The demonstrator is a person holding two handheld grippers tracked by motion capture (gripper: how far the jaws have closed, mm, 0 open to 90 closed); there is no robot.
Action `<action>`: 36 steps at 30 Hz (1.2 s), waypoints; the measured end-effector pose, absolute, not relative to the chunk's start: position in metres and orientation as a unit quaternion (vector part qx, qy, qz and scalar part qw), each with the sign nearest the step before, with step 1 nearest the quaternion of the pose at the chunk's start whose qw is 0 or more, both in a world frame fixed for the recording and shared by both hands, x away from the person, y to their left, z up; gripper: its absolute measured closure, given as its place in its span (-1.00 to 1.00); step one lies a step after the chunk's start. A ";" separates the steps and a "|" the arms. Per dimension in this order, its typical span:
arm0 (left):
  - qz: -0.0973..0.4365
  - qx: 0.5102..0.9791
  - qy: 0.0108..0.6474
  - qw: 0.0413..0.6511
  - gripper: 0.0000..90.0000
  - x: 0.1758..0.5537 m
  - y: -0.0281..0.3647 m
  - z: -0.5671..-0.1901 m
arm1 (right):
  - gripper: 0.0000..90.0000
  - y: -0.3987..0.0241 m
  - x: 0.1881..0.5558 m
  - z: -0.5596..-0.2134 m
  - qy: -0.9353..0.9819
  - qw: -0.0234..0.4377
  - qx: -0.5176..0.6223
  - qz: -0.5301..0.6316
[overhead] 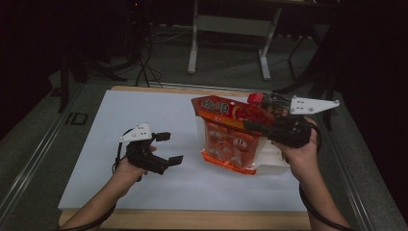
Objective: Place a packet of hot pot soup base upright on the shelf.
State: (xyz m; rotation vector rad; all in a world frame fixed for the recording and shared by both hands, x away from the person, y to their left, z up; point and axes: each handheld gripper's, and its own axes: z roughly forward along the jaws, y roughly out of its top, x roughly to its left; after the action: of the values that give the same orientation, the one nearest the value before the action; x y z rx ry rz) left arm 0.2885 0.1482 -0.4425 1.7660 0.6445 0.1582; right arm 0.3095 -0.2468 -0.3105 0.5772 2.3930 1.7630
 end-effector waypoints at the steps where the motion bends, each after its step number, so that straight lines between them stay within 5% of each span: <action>1: 0.068 0.757 0.280 0.586 -0.96 0.288 0.150 -0.445 | 1.00 -0.255 0.310 -0.305 0.784 0.066 0.196 0.585; 16: 0.077 0.750 0.328 0.570 -1.00 0.280 0.178 -0.469 | 1.00 -0.319 0.323 -0.284 0.759 0.120 0.246 0.591; 36: 0.067 0.751 0.349 0.556 -1.00 0.274 0.184 -0.496 | 1.00 -0.363 0.349 -0.329 0.750 0.107 0.318 0.570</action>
State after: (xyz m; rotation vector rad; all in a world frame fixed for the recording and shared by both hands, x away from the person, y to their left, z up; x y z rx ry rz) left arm 0.2743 0.1843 -0.4963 1.7735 0.8243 0.1592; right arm 0.3493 -0.3629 -0.3291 0.9369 2.2097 1.6771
